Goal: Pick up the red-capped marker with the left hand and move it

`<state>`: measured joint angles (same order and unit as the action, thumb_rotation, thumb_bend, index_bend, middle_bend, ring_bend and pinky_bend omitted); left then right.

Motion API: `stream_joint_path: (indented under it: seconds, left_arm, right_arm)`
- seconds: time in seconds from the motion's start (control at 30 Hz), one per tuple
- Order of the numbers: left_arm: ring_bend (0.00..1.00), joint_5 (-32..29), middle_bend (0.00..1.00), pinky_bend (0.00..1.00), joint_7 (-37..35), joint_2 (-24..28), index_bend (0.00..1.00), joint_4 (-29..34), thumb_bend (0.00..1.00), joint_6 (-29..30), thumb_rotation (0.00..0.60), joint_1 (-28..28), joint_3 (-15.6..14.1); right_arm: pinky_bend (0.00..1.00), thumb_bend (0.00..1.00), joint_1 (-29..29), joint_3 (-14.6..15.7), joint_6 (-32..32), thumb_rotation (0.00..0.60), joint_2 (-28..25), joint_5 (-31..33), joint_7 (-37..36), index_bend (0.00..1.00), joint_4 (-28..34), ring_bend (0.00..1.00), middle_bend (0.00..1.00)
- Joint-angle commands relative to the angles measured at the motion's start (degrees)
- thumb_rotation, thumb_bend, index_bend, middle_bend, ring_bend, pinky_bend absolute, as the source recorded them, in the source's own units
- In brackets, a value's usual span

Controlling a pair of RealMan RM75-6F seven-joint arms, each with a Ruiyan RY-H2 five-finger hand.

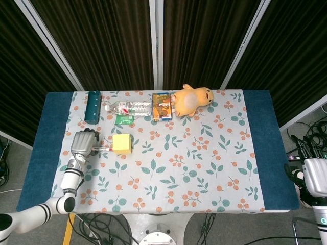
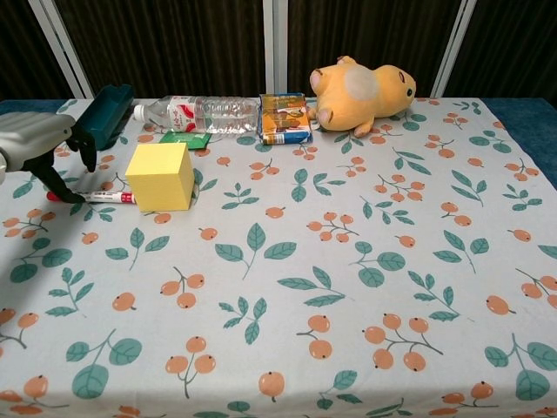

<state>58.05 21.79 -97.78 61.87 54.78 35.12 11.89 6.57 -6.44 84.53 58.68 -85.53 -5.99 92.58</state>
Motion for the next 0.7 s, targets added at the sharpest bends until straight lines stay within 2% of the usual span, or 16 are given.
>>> stream_joint_path:
  seconds: [0.03, 0.33, 0.7]
  left_arm:
    - [0.27, -0.45, 0.51, 0.38, -0.09, -0.85, 0.55, -1.01, 0.21, -0.21, 0.6, 0.08, 0.01]
    - [0.27, -0.33, 0.54, 0.37, -0.41, -2.62, 0.58, -3.96, 0.26, -1.17, 0.6, 0.35, -0.45]
    - [0.27, 1.45, 0.57, 0.35, -0.45, -0.16, 0.62, 0.53, 0.28, -1.9, 0.6, -0.3, -2.36]
  right_arm:
    - [0.17, 0.3, 0.04, 0.02, -0.14, 0.6, 0.03, 0.12, -0.12, 0.06, -0.08, 0.05, 0.15]
    - [0.17, 0.3, 0.12, 0.06, -0.52, 0.6, -0.03, 0.48, -0.5, 0.06, -0.25, 0.05, 0.15]
    - [0.17, 0.3, 0.15, 0.19, -0.84, 0.6, 0.06, 0.78, -0.7, 0.06, -0.34, 0.05, 0.15]
